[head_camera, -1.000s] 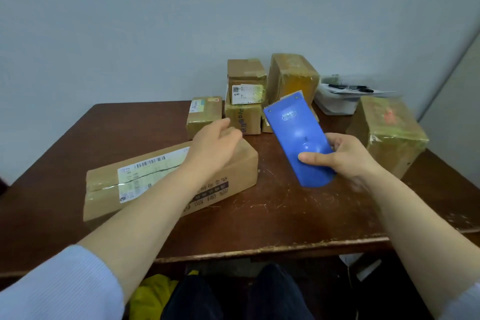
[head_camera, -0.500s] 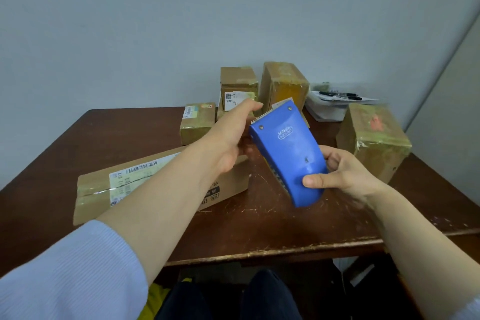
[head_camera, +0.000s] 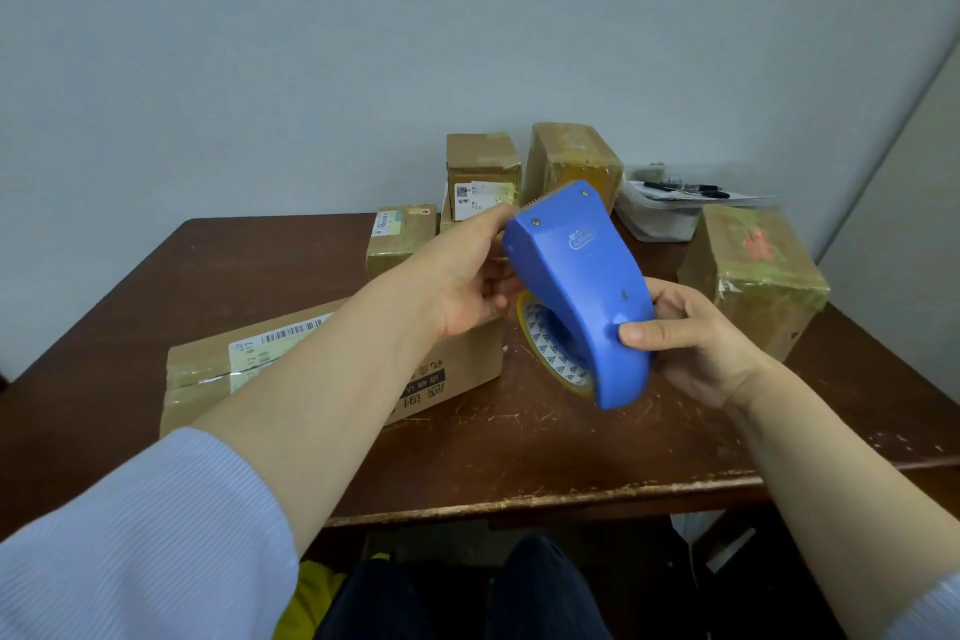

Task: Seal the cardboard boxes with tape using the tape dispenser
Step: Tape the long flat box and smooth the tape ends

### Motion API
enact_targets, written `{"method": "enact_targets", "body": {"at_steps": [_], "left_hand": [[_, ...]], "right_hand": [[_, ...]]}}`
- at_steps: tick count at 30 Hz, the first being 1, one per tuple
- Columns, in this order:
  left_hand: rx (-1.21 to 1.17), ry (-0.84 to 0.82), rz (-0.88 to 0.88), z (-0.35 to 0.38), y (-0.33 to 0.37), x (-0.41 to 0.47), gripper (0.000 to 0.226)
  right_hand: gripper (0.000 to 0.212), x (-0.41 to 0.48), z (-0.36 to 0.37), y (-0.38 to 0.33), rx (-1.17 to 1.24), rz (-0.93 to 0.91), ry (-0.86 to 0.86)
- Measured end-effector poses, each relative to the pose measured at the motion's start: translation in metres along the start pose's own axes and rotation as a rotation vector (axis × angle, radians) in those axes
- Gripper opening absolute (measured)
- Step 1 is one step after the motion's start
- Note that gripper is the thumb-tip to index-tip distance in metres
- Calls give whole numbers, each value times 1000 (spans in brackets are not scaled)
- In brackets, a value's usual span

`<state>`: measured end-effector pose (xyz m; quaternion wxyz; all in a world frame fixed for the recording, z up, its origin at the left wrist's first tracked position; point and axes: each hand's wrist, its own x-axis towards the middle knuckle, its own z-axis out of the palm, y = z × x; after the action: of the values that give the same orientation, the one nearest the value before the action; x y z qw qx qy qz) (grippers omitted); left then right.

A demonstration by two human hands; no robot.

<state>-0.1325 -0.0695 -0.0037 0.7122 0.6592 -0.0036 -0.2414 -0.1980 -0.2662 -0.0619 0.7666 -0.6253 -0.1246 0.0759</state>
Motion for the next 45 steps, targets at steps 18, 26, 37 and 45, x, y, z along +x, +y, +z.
{"method": "enact_targets", "body": {"at_steps": [18, 26, 37, 45], "left_hand": [[-126, 26, 59, -23, 6, -5, 36], [-187, 9, 14, -29, 2, -4, 13], [219, 217, 181, -45, 9, 25, 17], [362, 394, 176, -51, 17, 61, 13]], "right_hand": [[75, 4, 8, -6, -49, 55, 40], [68, 5, 19, -14, -105, 92, 65], [95, 16, 56, -41, -539, 83, 415], [72, 7, 64, -41, -700, -21, 496]]}}
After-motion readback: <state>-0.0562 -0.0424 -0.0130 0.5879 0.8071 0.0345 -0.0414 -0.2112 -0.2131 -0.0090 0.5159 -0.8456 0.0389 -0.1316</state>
